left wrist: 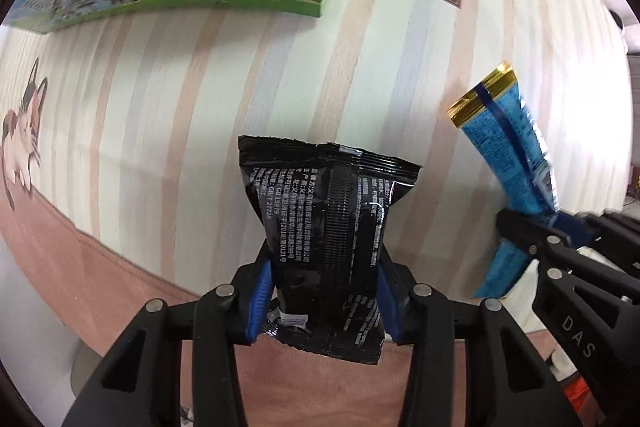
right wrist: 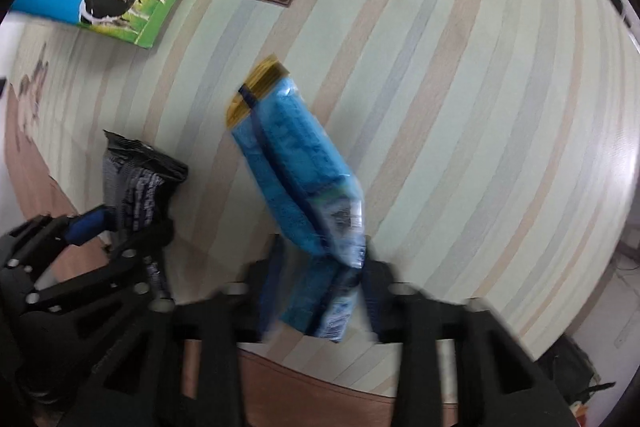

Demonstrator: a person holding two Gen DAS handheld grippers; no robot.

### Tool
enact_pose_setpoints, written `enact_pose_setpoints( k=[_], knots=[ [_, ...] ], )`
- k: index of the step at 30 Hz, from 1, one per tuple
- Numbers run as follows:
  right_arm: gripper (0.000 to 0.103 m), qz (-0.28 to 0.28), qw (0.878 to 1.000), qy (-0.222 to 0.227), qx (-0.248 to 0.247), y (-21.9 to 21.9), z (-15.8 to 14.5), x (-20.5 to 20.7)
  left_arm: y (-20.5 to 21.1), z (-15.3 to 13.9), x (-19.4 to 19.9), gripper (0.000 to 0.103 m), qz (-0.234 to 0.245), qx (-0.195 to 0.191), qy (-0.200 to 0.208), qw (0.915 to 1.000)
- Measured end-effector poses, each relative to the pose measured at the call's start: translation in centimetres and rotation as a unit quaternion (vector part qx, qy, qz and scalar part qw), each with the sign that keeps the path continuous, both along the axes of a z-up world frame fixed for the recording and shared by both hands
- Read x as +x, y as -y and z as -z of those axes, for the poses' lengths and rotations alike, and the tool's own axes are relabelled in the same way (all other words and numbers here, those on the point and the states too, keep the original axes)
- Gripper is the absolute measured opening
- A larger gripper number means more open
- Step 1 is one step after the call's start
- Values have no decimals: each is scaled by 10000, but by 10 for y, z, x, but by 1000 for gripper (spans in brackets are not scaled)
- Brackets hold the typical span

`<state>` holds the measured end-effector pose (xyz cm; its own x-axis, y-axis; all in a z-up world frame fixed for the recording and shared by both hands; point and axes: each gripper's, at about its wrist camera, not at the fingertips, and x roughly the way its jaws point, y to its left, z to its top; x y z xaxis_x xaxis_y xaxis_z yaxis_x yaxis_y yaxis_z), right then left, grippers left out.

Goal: Organize soft objects
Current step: 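Carry the black pack and blue bar pack with both tools over the box, then lower both packs into the box and open both tools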

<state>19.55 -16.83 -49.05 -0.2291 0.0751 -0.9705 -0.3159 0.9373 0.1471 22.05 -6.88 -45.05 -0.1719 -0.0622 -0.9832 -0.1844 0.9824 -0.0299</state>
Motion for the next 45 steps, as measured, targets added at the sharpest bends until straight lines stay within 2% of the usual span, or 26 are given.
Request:
enact_pose_setpoints(
  k=[3, 6, 9, 12, 17, 19, 21, 23, 27, 29, 35, 38, 41, 43, 44, 45],
  knots=[
    [20, 258, 9991, -17, 323, 14, -10, -10, -6, -22, -2, 41, -77, -122, 177, 9997],
    [20, 501, 9956, 160, 773, 24, -39, -17, -14, -56, -5, 41, -65, -352, 441, 9984],
    [20, 745, 9876, 335, 1340, 26, -85, -18, -31, -102, 3, 41, 4, -524, 833, 9951],
    [20, 971, 9756, 546, 1894, 20, -145, -9, -61, -154, 16, 41, -3, -695, 1256, 9896],
    [20, 1303, 9526, 930, 2586, -16, -226, 18, -131, -203, 54, 42, -6, -925, 1560, 9834],
    [20, 1358, 9482, 1079, 2660, -42, -250, 33, -160, -210, 62, 42, 75, -839, 1603, 9835],
    [20, 1439, 9463, 1190, 2641, -78, -257, 50, -188, -211, 81, 42, 216, -658, 1595, 9848],
    [20, 1536, 9457, 1245, 2579, -111, -257, 76, -219, -197, 103, 42, 218, -512, 1456, 9878],
    [20, 1720, 9497, 1195, 2326, -179, -235, 123, -265, -153, 150, 42, 114, -600, 785, 9950],
    [20, 1789, 9535, 1107, 2159, -208, -212, 140, -280, -125, 169, 42, 113, -618, 420, 9971],
    [20, 2038, 9621, 635, 1694, -256, -139, 178, -288, -63, 193, 42, 280, -595, -269, 9975],
    [20, 2167, 9635, 310, 1539, -268, -110, 184, -284, -47, 198, 47, 463, -492, -477, 9966],
    [24, 2062, 9706, 34, 1244, -279, -83, 188, -283, -39, 198, 63, 506, -690, -584, 9946],
    [53, 1984, 9735, -150, 1124, -285, -72, 191, -283, -40, 199, 75, 596, -615, -502, 9951],
    [81, 1973, 9732, -153, 1169, -287, -71, 191, -283, -41, 200, 82, 630, -605, -459, 9951],
    [91, 1965, 9737, -108, 1145, -288, -72, 192, -282, -43, 200, 89, 669, -611, -421, 9950]
  ],
)
